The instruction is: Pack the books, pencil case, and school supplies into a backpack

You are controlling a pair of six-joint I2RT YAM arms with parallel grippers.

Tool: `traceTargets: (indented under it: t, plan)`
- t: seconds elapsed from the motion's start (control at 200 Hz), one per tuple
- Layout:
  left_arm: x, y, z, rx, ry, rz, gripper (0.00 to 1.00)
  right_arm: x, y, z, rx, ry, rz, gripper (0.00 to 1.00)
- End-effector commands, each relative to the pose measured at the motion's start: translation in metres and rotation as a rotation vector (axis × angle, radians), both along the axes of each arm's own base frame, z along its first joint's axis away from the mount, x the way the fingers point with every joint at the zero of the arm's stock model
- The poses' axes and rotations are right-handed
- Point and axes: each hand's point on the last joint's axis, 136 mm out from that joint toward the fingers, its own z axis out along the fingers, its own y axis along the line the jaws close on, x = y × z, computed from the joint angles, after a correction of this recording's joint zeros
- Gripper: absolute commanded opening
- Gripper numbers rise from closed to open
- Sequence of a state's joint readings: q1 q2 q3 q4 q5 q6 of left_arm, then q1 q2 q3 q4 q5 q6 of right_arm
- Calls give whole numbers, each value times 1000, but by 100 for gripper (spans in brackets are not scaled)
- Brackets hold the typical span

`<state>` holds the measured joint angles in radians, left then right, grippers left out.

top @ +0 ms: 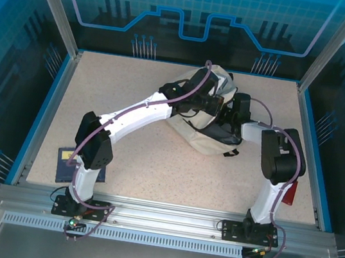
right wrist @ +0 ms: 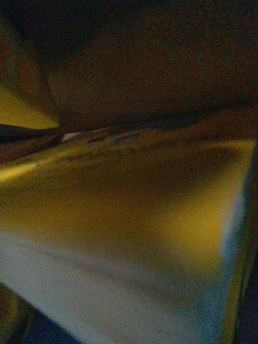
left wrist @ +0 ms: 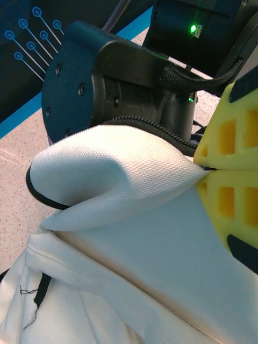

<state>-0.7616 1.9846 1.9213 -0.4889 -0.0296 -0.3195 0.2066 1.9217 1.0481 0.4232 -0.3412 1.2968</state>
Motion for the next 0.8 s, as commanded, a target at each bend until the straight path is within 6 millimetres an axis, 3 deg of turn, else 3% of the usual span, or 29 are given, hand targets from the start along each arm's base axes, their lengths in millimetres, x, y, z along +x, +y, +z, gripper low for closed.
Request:
traceTargets:
  t: [0.0,0.09,0.13,0.425,0.485,0.575,0.635,0.795]
  plan:
    - [-1,7,36,-79,-31,22,0,-20,-16,2,-40,30,-34,63]
    - [1,9,33,-78,-24,23,0,-44,-32,3,-60,50,-44,73]
    - [0,8,30,-77,-19,19,0,-62,-41,-6,-74,80,-50,75]
    - [-1,10,6,-72,47,24,2,-155,-105,-16,-241,206,-128,71]
    - [-1,13,1,-70,66,33,12,-170,-120,-10,-301,220,-162,70]
    - [-3,24,-6,-69,101,59,42,-186,-141,9,-418,210,-199,71]
    - [-4,35,-10,-80,139,98,61,-193,-151,28,-504,193,-194,77]
    - [-5,85,-27,-112,249,251,80,-192,-154,79,-675,108,-81,87]
